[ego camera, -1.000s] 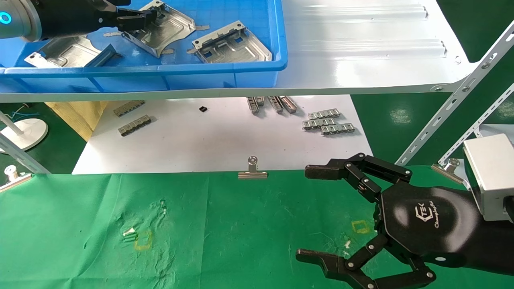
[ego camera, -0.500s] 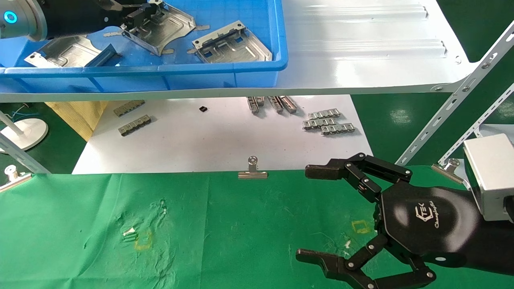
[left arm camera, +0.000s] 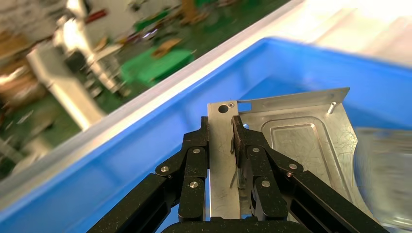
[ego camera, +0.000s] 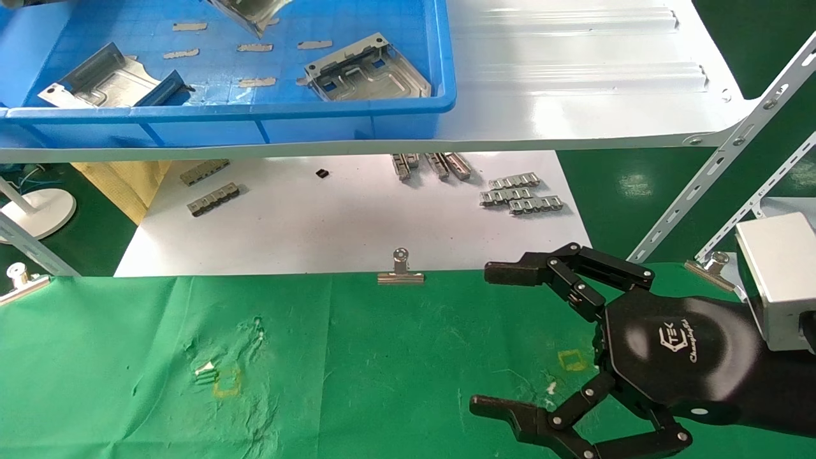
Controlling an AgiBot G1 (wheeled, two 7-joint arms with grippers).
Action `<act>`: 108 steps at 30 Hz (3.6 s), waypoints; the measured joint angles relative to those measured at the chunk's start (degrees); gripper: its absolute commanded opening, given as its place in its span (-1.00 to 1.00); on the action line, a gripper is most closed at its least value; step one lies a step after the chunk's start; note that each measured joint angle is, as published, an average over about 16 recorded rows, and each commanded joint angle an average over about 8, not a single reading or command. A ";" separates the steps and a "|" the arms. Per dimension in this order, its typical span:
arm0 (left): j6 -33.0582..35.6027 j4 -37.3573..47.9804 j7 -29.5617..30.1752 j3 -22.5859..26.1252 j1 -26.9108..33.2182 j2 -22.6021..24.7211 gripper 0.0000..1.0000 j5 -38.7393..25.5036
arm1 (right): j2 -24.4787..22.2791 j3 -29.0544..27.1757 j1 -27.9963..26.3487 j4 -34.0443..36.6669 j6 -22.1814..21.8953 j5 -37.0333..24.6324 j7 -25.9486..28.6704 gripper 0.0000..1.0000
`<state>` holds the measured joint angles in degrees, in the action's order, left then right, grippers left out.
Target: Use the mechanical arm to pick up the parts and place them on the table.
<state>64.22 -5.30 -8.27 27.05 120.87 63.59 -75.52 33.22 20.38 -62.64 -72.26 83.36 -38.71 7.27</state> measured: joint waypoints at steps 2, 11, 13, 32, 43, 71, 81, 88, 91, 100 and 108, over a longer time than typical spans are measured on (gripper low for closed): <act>4.72 -0.74 -1.18 -0.45 -0.03 -0.84 -1.00 0.89 | 0.00 0.00 0.00 0.00 0.00 0.00 0.00 1.00; 22.84 -6.97 -7.06 -0.66 -2.57 -4.94 -1.00 4.83 | 0.00 0.00 0.00 0.00 0.00 0.00 0.00 1.00; 25.27 -9.81 -8.11 -0.11 -3.96 -6.20 -1.00 6.33 | 0.00 0.00 0.00 0.00 0.00 0.00 0.00 1.00; 27.04 -38.66 -15.68 15.89 -23.71 -25.02 -1.00 22.34 | 0.00 0.01 0.00 0.00 0.00 0.01 -0.01 1.00; 26.50 -31.27 -29.79 24.69 -28.47 -25.26 -1.00 18.72 | -0.01 0.02 0.00 0.00 -0.01 0.01 -0.01 1.00; 26.24 -6.22 -46.89 28.19 -29.46 -17.49 1.00 20.05 | -0.01 0.03 -0.01 0.00 -0.01 0.02 -0.01 1.00; 27.45 -8.64 -35.91 26.45 -32.21 -19.86 1.00 28.04 | -0.01 0.03 0.00 0.01 -0.01 0.02 -0.01 1.00; 27.73 -11.58 -29.70 25.30 -35.04 -21.65 1.00 33.18 | -0.02 0.02 0.01 0.01 -0.02 0.02 -0.02 1.00; 27.74 -11.97 -29.08 25.17 -35.43 -21.86 1.00 33.74 | -0.02 0.02 0.01 0.02 -0.02 0.02 -0.02 1.00; 27.46 -14.10 -27.70 23.72 -36.14 -22.00 1.00 33.25 | -0.02 0.03 0.01 0.02 -0.02 0.02 -0.02 1.00; 26.79 -20.03 -22.62 19.89 -38.63 -22.70 1.00 33.17 | -0.02 0.03 0.01 0.03 -0.02 0.02 -0.02 1.00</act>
<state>91.01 -25.33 -30.90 46.93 82.24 40.90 -42.35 33.20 20.41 -62.64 -72.23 83.34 -38.69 7.24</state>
